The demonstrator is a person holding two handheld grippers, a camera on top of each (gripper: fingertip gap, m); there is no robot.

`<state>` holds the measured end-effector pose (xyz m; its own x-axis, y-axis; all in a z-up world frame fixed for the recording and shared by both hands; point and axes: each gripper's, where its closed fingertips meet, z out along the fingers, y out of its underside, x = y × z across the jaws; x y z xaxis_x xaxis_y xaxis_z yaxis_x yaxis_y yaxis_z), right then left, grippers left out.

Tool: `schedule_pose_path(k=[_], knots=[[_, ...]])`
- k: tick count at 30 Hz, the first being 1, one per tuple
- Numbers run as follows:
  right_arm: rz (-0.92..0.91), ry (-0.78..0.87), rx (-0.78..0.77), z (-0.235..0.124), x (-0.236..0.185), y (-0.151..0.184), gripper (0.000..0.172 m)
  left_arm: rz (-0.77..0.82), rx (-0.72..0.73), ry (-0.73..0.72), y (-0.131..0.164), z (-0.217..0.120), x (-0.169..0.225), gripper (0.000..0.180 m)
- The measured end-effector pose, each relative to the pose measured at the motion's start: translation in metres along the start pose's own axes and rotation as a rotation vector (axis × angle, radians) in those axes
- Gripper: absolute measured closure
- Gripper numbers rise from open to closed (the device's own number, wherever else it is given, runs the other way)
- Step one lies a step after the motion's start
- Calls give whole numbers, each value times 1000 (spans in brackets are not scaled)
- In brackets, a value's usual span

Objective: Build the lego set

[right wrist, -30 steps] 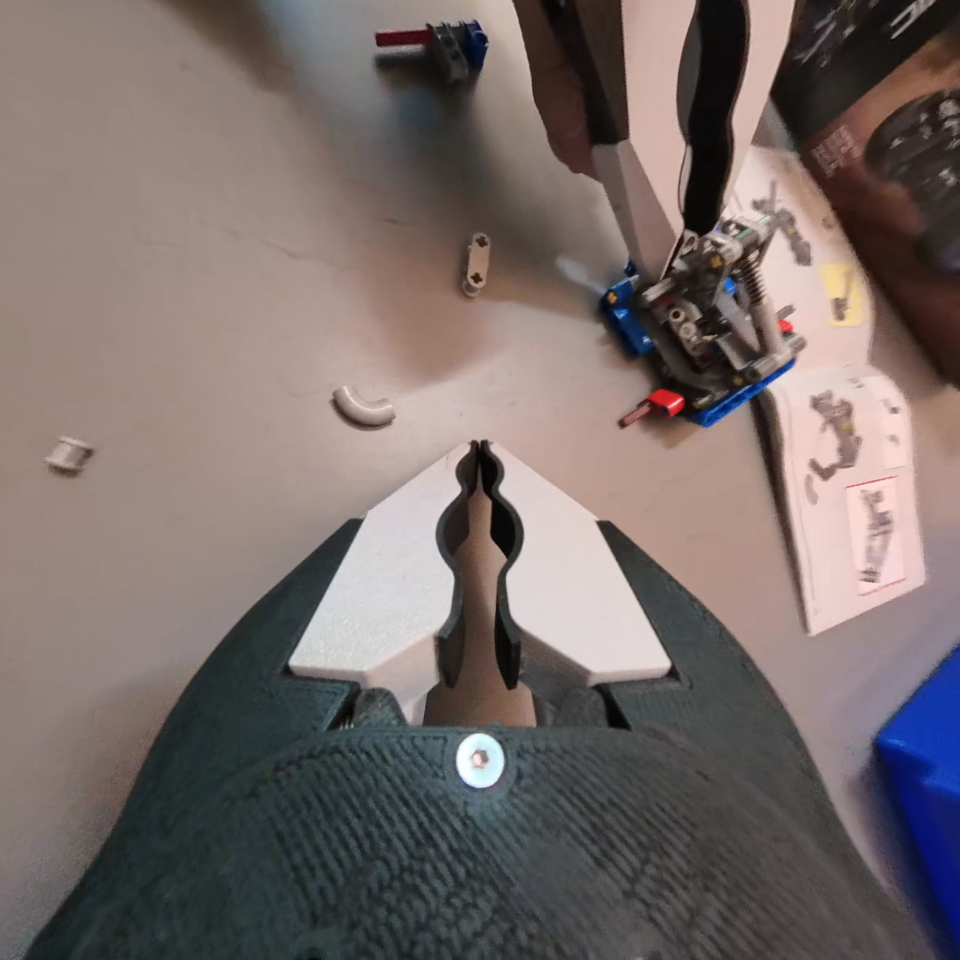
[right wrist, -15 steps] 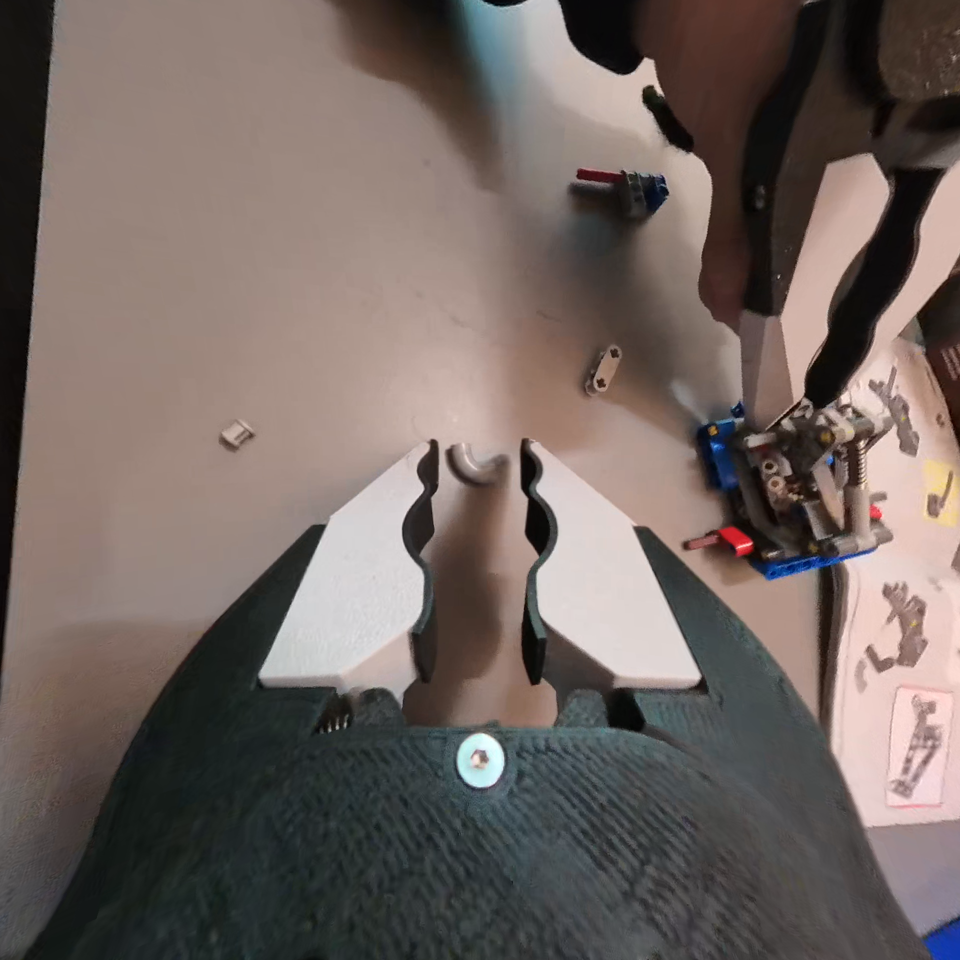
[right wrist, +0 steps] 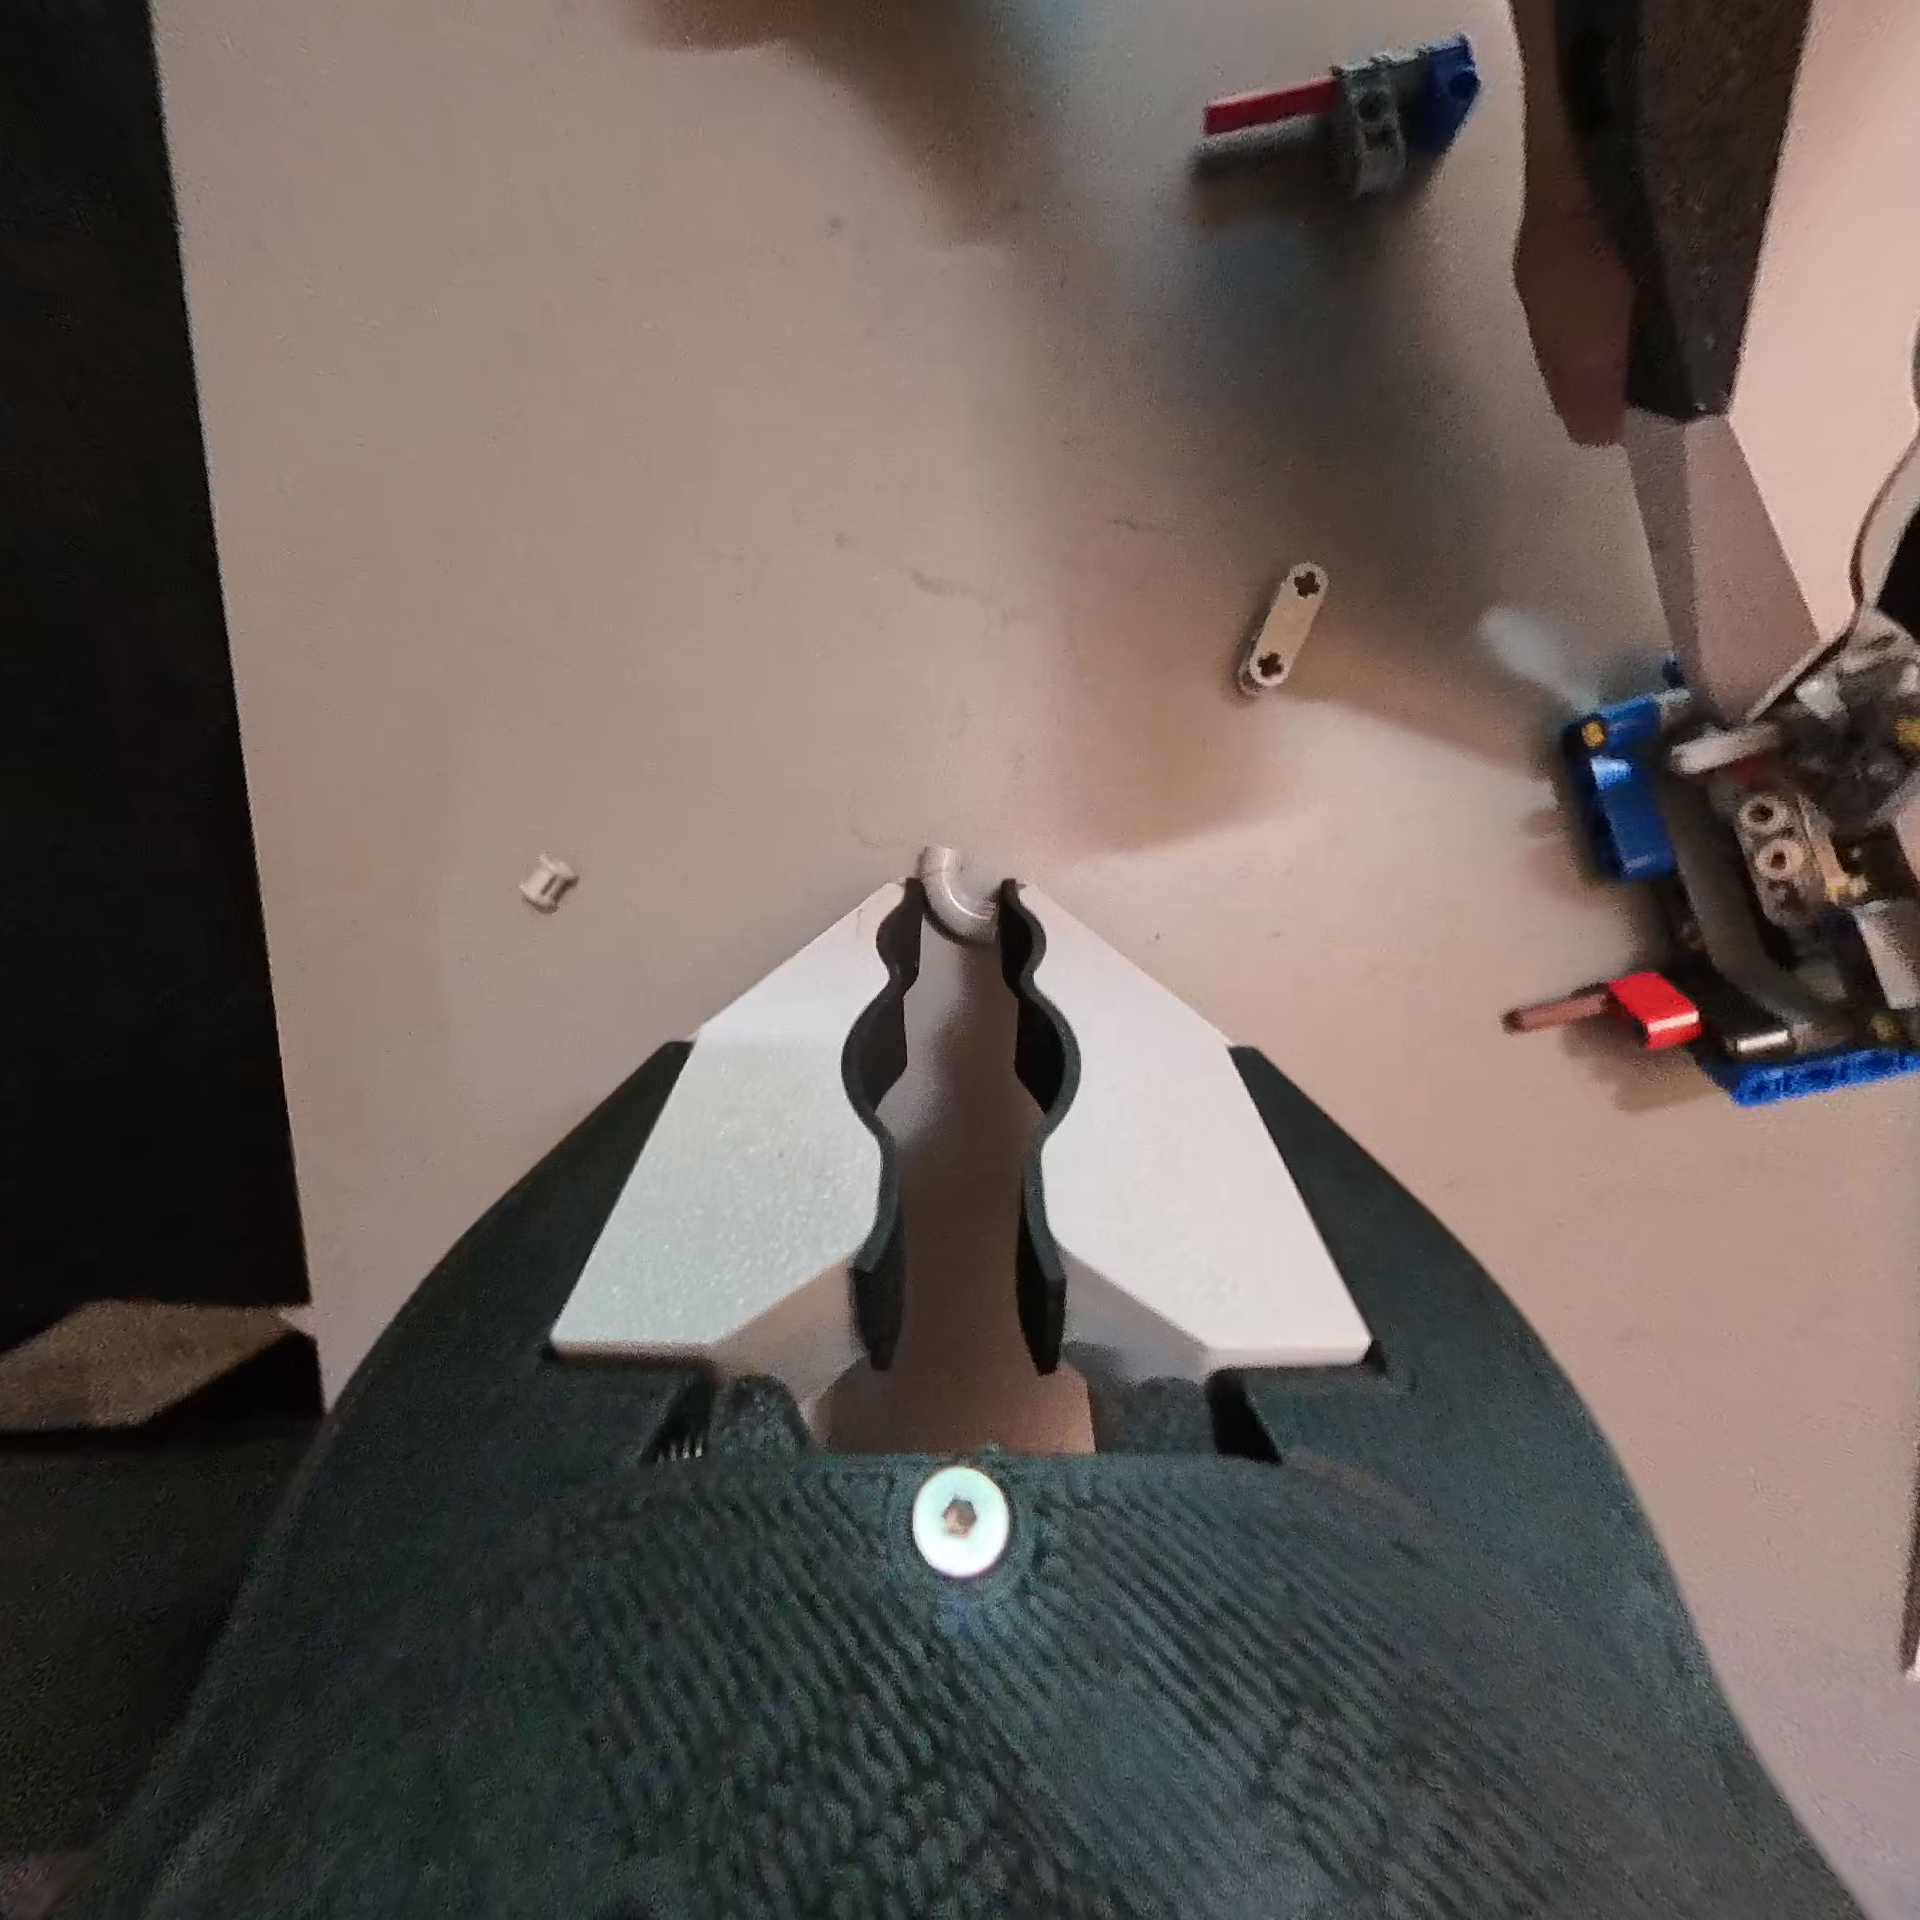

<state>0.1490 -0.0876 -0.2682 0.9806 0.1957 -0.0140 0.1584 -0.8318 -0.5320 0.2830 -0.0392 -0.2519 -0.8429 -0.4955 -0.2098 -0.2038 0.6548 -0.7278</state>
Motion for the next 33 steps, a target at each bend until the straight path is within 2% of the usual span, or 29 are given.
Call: schedule_pose_path(k=[3, 5, 6, 11, 13, 17, 26, 33], knots=[[35, 69, 33, -2, 0, -3, 155, -3, 3, 3, 0, 0, 0, 168], [-43, 112, 88, -7, 2, -7, 148, -3, 4, 3, 0, 0, 0, 168], [-88, 128, 104, -10, 3, -7, 150, -2, 4, 3, 0, 0, 0, 168], [-244, -20, 115, -5, -9, -2, 160, 1, 2, 1, 0, 0, 0, 168], [-280, -29, 113, 0, -6, -3, 164, 0, 4, 2, 0, 0, 0, 168], [-214, -41, 110, 1, -4, -4, 166, -1, 4, 2, 0, 0, 0, 168], [-24, 106, 157, 0, 7, -3, 159, -2, 7, 5, 0, 0, 0, 168], [-67, 69, 159, 0, 1, -3, 162, -1, 8, 4, 0, 0, 0, 168]])
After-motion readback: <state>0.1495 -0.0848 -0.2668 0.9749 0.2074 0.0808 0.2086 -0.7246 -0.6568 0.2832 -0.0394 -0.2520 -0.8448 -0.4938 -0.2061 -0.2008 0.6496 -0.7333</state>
